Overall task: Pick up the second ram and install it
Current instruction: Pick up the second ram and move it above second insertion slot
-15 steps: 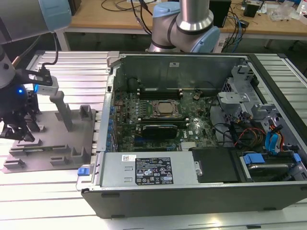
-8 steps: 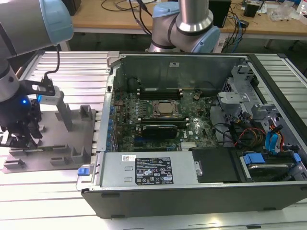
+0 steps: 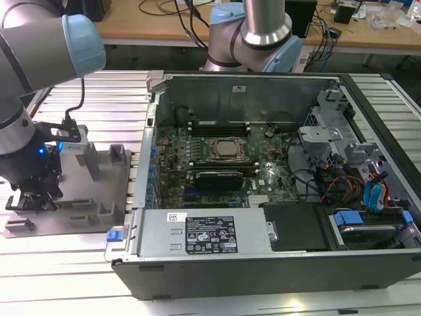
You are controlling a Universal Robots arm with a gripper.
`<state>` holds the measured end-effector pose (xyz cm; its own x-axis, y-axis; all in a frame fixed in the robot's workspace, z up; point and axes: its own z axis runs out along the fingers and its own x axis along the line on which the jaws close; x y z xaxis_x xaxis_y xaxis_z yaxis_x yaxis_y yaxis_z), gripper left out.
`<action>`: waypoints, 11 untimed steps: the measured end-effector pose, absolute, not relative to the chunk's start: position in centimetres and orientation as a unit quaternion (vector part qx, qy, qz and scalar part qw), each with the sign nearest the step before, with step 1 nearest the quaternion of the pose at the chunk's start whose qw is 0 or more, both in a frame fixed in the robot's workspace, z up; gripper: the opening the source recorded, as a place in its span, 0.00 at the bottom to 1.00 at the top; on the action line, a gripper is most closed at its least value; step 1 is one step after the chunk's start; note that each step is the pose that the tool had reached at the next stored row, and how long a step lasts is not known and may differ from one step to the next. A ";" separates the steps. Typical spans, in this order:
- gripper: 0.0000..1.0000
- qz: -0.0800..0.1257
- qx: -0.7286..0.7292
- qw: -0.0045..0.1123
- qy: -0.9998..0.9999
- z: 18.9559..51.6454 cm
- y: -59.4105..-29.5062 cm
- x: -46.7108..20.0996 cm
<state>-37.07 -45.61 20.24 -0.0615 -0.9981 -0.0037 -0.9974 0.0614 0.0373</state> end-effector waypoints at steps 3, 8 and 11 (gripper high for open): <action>0.34 -0.015 0.688 0.011 -0.725 20.0 -45.6 -37.0; 0.26 -0.015 0.688 0.012 -0.725 20.0 -45.6 -37.0; 0.11 -0.015 0.688 0.011 -0.725 20.0 -45.6 -37.0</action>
